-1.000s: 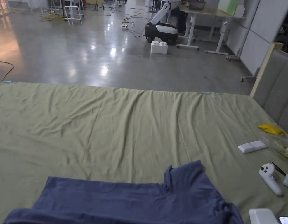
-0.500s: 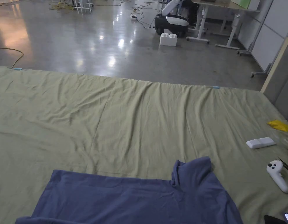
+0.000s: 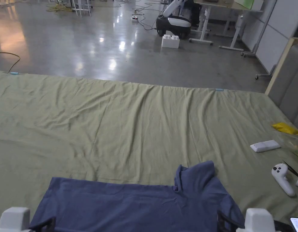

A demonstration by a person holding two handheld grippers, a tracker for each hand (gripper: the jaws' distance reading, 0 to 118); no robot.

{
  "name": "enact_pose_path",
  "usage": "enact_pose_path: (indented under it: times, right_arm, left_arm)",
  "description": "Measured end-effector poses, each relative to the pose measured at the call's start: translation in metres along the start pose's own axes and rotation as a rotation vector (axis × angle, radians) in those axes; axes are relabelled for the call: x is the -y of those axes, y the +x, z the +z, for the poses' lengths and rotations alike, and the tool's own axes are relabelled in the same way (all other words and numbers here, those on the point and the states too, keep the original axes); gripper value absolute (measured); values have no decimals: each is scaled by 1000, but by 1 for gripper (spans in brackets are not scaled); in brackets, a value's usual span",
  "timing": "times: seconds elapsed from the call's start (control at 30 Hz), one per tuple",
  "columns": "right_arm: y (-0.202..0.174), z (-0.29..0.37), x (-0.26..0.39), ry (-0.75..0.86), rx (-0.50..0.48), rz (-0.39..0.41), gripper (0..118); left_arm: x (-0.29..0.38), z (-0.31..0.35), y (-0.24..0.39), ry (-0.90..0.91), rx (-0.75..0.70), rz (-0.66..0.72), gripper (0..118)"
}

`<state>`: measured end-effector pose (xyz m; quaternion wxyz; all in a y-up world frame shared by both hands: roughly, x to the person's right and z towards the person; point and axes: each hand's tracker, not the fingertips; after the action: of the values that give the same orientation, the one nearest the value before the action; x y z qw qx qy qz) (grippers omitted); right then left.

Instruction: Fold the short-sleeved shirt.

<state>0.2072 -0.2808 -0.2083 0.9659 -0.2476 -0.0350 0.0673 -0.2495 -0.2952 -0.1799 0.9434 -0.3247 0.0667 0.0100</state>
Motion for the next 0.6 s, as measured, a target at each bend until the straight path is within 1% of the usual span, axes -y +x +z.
enact_pose_path:
  times: [0.1, 0.17, 0.2, 0.27, 0.3, 0.33, 0.37, 0.4, 0.43, 0.47, 0.5, 0.53, 0.6]
  right_arm:
    - [-17, 6, -19, 130, -19, -28, 86]
    - [-26, 13, -30, 210, -42, -36, 80]
    - [-30, 16, -35, 250, -56, -38, 74]
    - [-38, 24, -43, 342, -58, -35, 46]
    - [-42, 27, -48, 384, -53, -19, 34]
    - [-47, 29, -52, 421, -41, 9, 19]
    - [-50, 31, -55, 449, -21, 15, 15]
    - [-52, 32, -55, 449, -30, -8, 15]
    - [-53, 33, -56, 459, -33, -17, 10]
    - [-54, 33, -58, 466, -30, -30, 6]
    - [-56, 33, -58, 471, -29, -38, 6]
    - [-57, 33, -57, 473, -24, -63, 5]
    - [-59, 35, -57, 509, -7, -65, 4]
  left_arm:
    - [-21, 12, 22, 124, 15, 17, 66]
    - [-29, 13, 28, 200, 24, 20, 65]
    - [-33, 17, 32, 240, 19, 16, 65]
    - [-38, 17, 34, 309, 5, 16, 62]
    - [-40, 17, 35, 349, 0, 7, 61]
    - [-42, 20, 37, 385, -13, 0, 53]
    - [-43, 22, 39, 407, -33, -4, 38]
    - [-43, 23, 41, 431, -37, -11, 21]
    - [-43, 24, 42, 456, -45, -13, 14]
    - [-43, 25, 44, 462, -63, -9, 14]
    - [-43, 26, 44, 469, -68, -6, 12]
    - [-41, 29, 46, 480, -57, -2, 5]
    - [-38, 31, 46, 499, -56, 12, 5]
